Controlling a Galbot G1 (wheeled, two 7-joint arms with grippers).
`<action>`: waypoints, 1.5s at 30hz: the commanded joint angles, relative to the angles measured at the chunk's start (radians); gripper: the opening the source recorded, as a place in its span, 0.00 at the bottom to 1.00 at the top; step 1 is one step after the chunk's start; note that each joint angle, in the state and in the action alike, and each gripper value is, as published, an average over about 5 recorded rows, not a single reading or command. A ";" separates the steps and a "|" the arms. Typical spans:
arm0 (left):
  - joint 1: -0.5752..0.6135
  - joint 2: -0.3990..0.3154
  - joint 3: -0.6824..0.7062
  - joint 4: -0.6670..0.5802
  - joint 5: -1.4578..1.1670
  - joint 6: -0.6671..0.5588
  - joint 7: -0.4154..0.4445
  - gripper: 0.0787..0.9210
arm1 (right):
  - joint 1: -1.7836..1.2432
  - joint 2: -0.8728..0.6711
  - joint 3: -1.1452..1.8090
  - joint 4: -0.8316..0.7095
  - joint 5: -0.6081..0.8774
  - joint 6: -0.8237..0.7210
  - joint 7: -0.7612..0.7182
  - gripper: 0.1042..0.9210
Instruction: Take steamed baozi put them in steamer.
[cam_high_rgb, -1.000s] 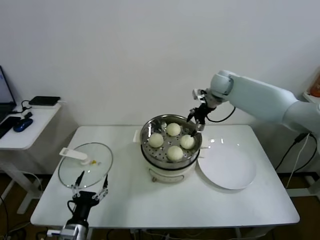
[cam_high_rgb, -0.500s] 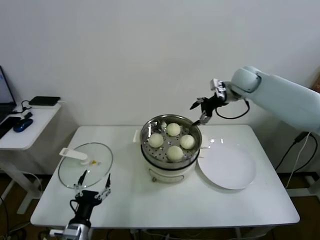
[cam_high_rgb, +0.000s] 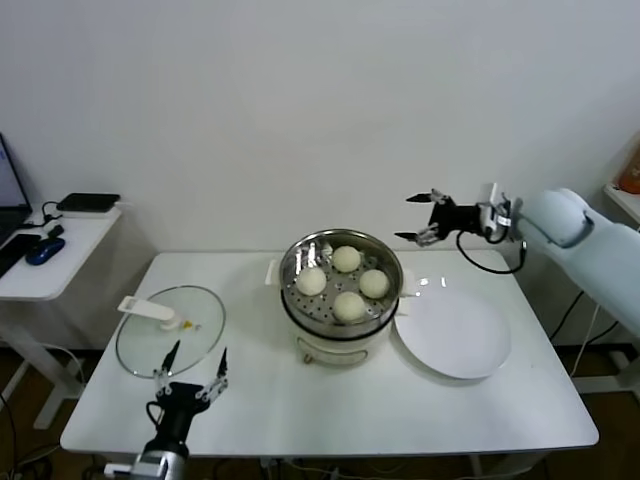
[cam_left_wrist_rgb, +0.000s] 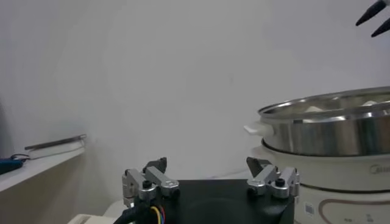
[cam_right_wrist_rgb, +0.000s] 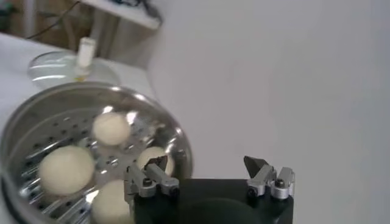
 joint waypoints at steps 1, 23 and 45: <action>0.017 -0.008 0.003 -0.007 0.001 -0.014 -0.006 0.88 | -0.822 0.047 0.800 0.252 -0.099 0.101 0.380 0.88; 0.014 -0.010 0.006 -0.002 -0.012 -0.026 -0.025 0.88 | -1.368 0.643 1.146 0.382 -0.271 0.325 0.479 0.88; -0.002 -0.008 0.002 -0.007 -0.030 -0.012 -0.014 0.88 | -1.544 0.704 1.157 0.413 -0.228 0.389 0.438 0.88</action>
